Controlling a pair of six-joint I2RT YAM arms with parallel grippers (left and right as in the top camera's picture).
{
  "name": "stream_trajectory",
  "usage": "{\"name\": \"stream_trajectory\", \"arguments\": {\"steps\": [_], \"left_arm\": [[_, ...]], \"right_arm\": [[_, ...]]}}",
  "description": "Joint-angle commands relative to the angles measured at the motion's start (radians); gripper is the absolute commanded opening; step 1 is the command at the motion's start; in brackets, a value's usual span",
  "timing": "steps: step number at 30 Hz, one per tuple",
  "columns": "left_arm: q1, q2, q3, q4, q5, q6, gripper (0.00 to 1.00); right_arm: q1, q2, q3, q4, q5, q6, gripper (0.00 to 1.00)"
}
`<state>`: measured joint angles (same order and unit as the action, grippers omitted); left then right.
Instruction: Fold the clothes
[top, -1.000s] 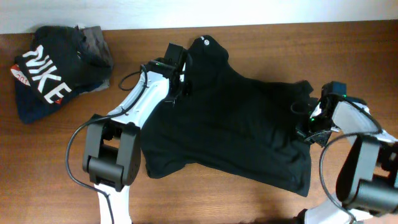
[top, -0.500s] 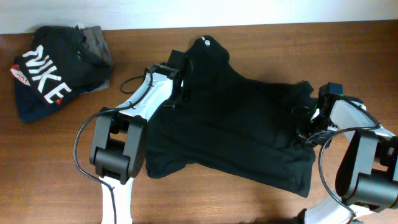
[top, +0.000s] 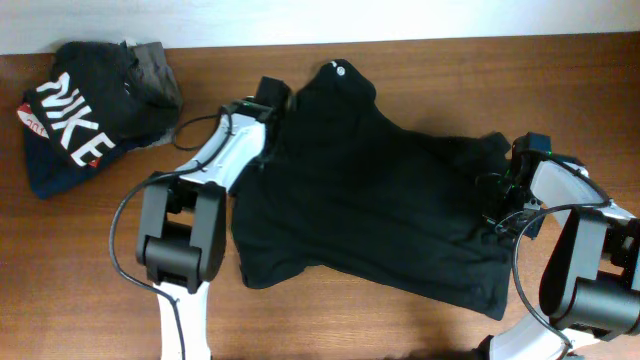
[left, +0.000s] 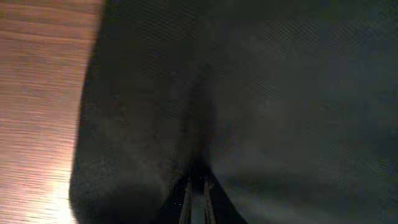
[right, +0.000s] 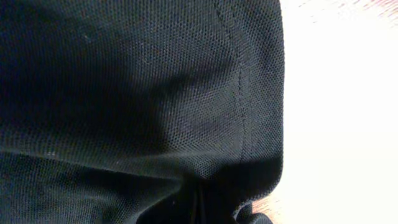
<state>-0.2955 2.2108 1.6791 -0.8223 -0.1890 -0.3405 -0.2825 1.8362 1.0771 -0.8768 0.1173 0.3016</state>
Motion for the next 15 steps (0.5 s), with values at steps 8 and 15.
{"name": "stream_trajectory", "arguments": {"steps": [8, 15], "left_arm": [[0.076, 0.015, 0.004, -0.002, -0.043, 0.005, 0.02], [0.071, -0.079, 0.011, -0.058, -0.065, 0.005, 0.01]], "right_arm": [[0.0, 0.018, 0.0, 0.003, 0.025, -0.006, 0.04], [0.001, 0.018, 0.0, 0.003, 0.005, -0.006, 0.04]]}}
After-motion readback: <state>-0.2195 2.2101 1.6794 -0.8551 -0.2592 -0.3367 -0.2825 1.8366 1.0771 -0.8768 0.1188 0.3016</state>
